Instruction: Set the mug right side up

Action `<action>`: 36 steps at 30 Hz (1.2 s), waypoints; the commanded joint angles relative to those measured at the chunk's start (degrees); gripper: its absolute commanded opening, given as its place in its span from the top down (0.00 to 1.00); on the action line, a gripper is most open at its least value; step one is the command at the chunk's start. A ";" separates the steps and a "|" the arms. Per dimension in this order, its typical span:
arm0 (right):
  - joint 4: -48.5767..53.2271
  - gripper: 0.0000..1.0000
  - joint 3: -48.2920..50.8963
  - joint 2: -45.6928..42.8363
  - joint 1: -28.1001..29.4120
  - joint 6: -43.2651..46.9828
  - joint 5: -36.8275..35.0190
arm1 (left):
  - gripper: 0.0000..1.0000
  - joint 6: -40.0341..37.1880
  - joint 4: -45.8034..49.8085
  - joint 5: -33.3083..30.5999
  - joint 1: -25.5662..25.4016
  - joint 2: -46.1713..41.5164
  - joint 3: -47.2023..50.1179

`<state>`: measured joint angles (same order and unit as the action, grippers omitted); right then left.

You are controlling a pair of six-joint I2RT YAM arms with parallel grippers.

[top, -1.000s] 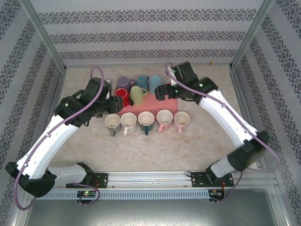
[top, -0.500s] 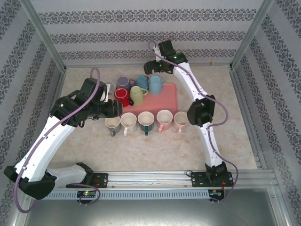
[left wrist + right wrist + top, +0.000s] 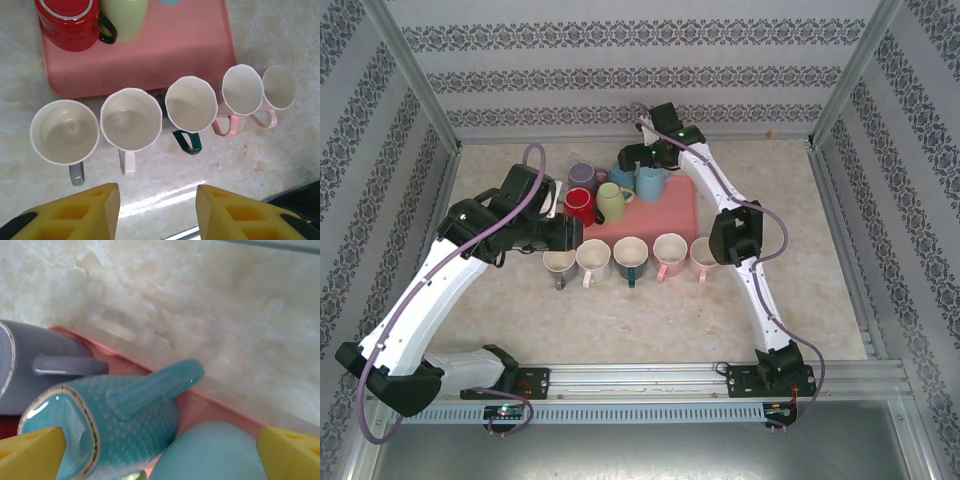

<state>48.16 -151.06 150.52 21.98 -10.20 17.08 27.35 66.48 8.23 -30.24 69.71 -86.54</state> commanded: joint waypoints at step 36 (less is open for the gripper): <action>8.18 0.02 22.71 -12.38 5.26 12.29 -15.07 | 0.56 2.70 -3.32 2.08 0.93 -1.15 3.18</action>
<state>53.60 -127.39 136.20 27.49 1.41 1.98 30.00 63.79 10.33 -30.24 69.73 -84.09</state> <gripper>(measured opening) 0.978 0.440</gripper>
